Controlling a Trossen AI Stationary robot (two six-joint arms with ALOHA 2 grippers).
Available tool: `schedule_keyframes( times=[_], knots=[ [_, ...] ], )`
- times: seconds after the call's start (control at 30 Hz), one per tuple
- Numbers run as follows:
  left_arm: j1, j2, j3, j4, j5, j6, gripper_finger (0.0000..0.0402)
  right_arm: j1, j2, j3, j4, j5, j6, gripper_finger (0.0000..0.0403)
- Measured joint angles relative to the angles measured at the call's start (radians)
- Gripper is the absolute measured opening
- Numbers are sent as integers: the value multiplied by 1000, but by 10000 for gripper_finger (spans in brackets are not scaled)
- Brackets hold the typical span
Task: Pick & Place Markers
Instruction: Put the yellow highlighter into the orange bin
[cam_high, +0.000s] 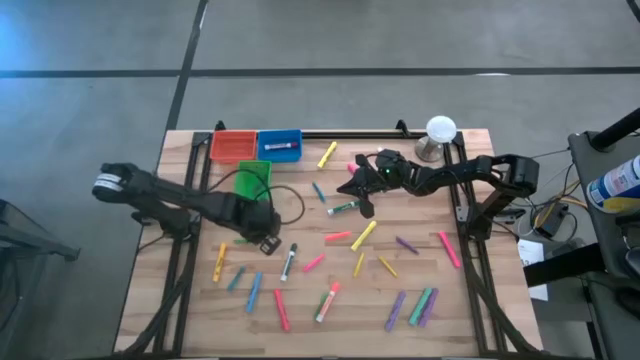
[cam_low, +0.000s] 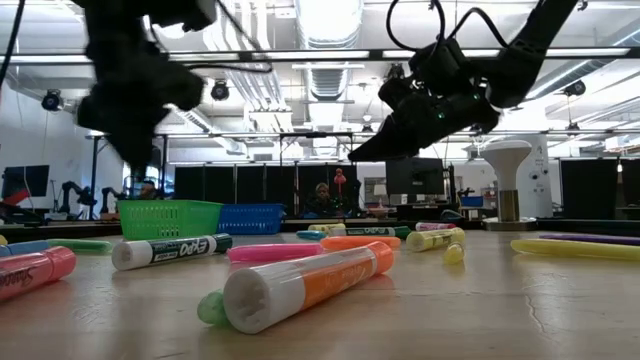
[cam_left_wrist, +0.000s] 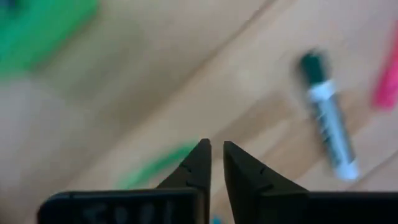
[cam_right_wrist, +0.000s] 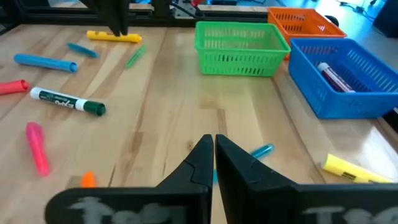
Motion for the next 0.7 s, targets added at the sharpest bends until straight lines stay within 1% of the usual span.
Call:
schedule_keyframes(
  times=[0.13, 0.27, 0.37, 0.57, 0.7],
  knots=[
    [-53, 4, -1, -121, 96, -187, 59, 0, -1, -3, 0, 0, 9, 13],
    [-104, -22, -14, -166, 59, -337, 64, 0, 0, -4, -2, 0, 11, 13],
    [-125, -58, -69, -164, 56, -439, 62, 0, 0, -4, -3, 0, 14, 13],
    [-156, -157, -206, -163, 75, -591, 54, 0, 0, -12, -9, 0, 14, 13],
    [-169, -233, -304, -97, 117, -685, 53, 0, 0, -17, -10, -1, 27, 13]
  ],
)
